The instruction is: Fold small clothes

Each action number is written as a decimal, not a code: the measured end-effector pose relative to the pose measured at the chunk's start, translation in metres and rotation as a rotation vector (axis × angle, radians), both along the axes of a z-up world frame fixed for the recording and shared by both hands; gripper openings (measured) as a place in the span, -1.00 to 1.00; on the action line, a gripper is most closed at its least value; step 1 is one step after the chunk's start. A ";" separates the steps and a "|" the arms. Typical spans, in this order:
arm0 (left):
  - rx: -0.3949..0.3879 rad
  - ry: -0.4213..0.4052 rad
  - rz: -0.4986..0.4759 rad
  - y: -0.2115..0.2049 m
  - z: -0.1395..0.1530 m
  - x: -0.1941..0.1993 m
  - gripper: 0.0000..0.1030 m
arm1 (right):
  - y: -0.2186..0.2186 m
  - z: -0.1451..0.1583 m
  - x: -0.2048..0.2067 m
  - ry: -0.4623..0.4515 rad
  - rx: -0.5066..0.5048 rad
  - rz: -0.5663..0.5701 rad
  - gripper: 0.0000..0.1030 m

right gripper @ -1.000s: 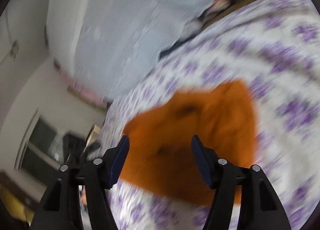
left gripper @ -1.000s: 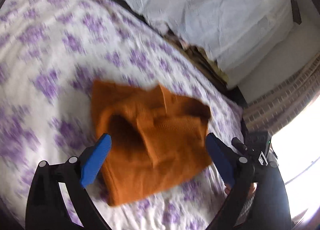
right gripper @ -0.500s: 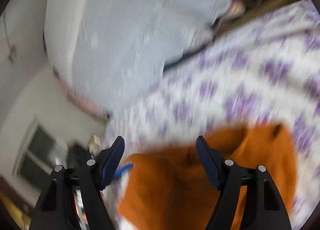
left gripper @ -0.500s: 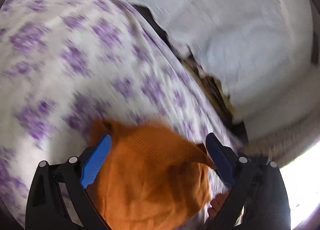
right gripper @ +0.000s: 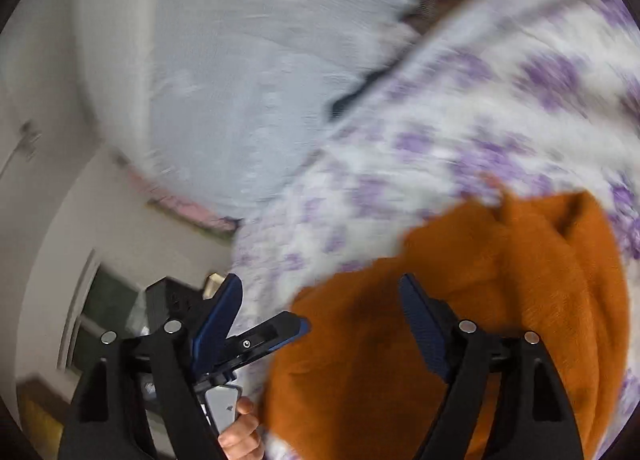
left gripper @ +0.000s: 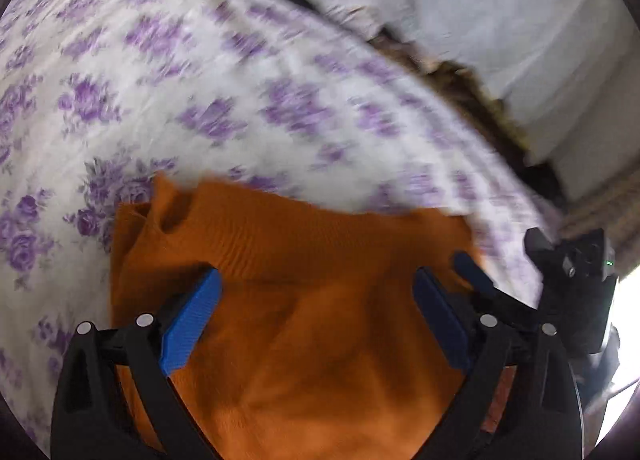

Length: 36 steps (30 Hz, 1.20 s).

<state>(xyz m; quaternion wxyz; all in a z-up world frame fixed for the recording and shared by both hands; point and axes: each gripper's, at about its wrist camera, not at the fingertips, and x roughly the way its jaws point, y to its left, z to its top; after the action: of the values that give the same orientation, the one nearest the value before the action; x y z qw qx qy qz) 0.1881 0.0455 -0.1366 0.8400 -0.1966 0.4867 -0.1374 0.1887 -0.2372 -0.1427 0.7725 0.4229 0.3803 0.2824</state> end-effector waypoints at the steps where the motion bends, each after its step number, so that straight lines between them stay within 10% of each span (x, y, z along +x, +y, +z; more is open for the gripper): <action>1: -0.004 -0.013 -0.006 0.001 -0.003 0.000 0.82 | -0.017 -0.007 0.000 0.012 0.002 -0.070 0.14; 5: 0.077 -0.059 0.050 0.011 0.011 -0.019 0.68 | -0.071 -0.007 -0.014 0.053 -0.057 -0.266 0.36; 12: 0.061 -0.142 -0.048 0.015 0.038 -0.083 0.91 | -0.012 0.036 -0.063 -0.101 0.030 0.050 0.83; 16: 0.279 -0.067 -0.029 -0.002 -0.003 -0.083 0.92 | 0.030 0.014 -0.073 -0.011 -0.048 0.184 0.83; 20: 0.396 -0.085 -0.001 -0.009 0.004 -0.090 0.92 | 0.007 0.002 -0.074 0.004 -0.106 0.105 0.31; 27: 0.218 -0.135 -0.017 -0.006 0.033 -0.128 0.91 | -0.010 0.028 -0.110 -0.042 -0.003 0.078 0.76; 32: 0.476 -0.096 -0.103 -0.060 -0.009 -0.123 0.92 | 0.016 -0.002 -0.106 0.049 -0.038 0.155 0.75; 36: 0.415 -0.132 -0.074 -0.051 0.008 -0.134 0.91 | -0.003 0.003 -0.110 0.062 0.024 0.097 0.68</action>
<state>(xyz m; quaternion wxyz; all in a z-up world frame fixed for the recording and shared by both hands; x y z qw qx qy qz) 0.0543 -0.0052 -0.1286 0.8869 0.0081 0.4553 -0.0775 0.0785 -0.2399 -0.1396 0.7407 0.4219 0.4206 0.3106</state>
